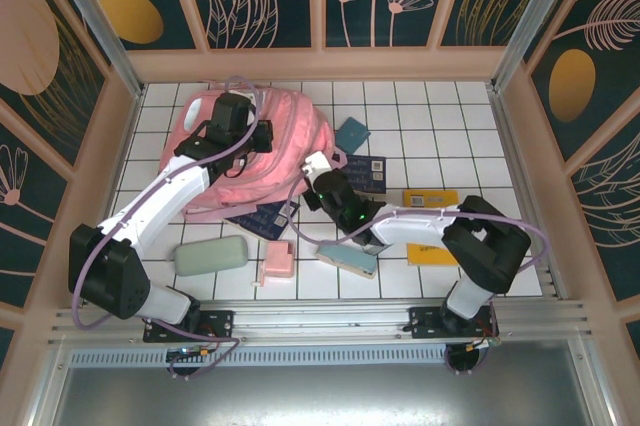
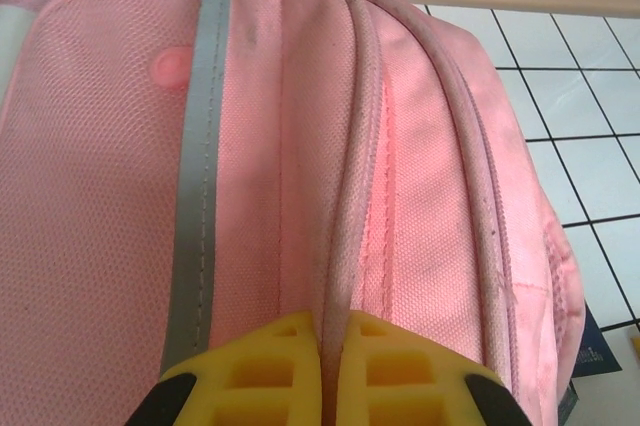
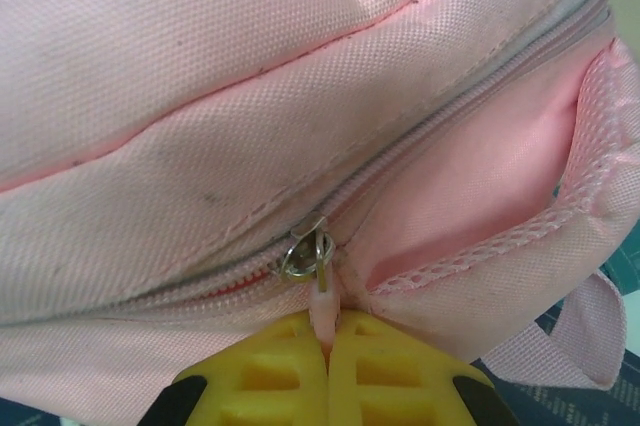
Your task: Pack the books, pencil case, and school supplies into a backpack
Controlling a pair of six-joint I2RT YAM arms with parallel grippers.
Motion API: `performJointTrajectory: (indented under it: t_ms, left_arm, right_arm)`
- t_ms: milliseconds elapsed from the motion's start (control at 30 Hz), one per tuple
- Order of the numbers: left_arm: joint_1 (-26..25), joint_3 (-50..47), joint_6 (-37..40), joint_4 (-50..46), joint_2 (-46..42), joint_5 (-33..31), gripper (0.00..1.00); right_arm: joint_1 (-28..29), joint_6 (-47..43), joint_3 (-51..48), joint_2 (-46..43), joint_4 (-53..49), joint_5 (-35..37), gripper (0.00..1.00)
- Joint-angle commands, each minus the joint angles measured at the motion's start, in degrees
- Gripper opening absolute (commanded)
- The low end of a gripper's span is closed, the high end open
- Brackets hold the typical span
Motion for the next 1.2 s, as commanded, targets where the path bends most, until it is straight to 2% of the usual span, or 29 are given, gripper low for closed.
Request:
performJointTrajectory:
  t_ms: [0, 100, 267, 400, 600, 667, 900, 1067, 1167]
  left_arm:
    - [-1.72, 0.53, 4.25, 4.24, -0.76, 1.53, 0.0]
    - [-2.06, 0.81, 5.04, 4.06, -0.3, 1.37, 0.0]
    - [-2.06, 2.72, 5.82, 2.0, 0.93, -2.96, 0.0]
    - [-2.08, 4.5, 8.39, 0.82, 2.05, -5.05, 0.0]
    - [-2.1, 4.03, 10.35, 1.75, 2.01, -4.9, 0.0]
    - [-2.21, 3.99, 10.92, 1.76, 2.02, -4.78, 0.0]
    - [-2.82, 2.35, 12.24, 2.94, 0.69, -4.83, 0.0]
    - [-3.49, 1.62, 13.25, 3.47, 0.0, -4.8, 0.0]
    - [-3.79, 1.26, 13.35, 3.78, -0.36, -4.78, 0.0]
  right_arm:
    - [-4.03, -2.18, 3.6, -2.5, -3.55, -2.98, 0.0]
    - [-6.39, -4.84, 6.72, -1.87, -6.54, -8.03, 0.0]
    - [-6.91, -12.17, 8.91, -2.12, -9.2, -13.57, 0.0]
    - [-7.51, -19.03, 8.67, -3.97, -10.62, -15.81, 0.0]
    - [-9.71, -30.36, 15.18, -4.16, -25.03, -25.35, 0.0]
    - [-10.11, -32.93, 16.9, -3.36, -27.54, -25.55, 0.0]
    - [-14.16, -30.75, 22.71, -0.92, -32.0, -27.59, 0.0]
    - [-16.11, -29.48, 25.22, 1.61, -32.42, -24.59, 0.0]
    - [-17.59, -27.55, 26.97, 3.14, -33.25, -25.21, 0.0]
